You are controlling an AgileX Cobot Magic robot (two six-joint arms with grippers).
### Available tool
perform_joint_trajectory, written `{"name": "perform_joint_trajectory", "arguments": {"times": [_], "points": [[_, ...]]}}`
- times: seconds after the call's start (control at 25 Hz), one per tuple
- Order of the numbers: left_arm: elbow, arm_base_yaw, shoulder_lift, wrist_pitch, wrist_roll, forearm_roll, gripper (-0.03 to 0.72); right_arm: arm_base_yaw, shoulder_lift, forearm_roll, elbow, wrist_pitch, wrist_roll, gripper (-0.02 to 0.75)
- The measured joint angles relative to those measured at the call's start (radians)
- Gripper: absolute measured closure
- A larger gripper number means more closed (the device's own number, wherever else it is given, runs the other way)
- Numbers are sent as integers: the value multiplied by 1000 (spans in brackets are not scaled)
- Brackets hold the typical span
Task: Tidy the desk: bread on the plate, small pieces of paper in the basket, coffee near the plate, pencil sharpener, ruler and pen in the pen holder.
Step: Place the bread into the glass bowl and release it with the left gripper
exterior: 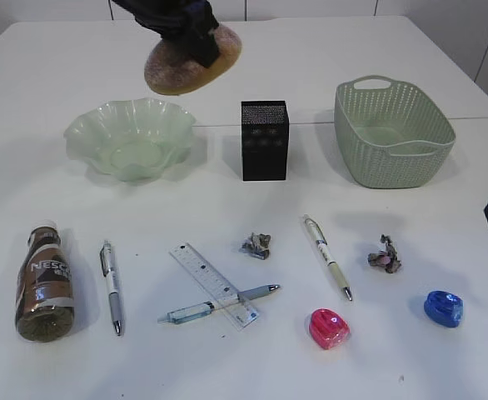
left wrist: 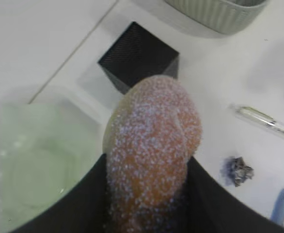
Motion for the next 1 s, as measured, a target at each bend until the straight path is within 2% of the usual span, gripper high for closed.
{"name": "perform_joint_trajectory", "arguments": {"times": [0.2, 0.48, 0.72, 1.0], "points": [[-14, 58, 0, -17, -147, 121, 416, 0, 0, -2, 0, 4, 0, 205], [-15, 165, 21, -130, -298, 141, 416, 0, 0, -4, 0, 4, 0, 205], [-15, 211, 119, -177, -325, 148, 414, 0, 0, -4, 0, 4, 0, 205], [-15, 216, 248, -271, -328, 136, 409, 0, 0, -4, 0, 4, 9, 206]]}}
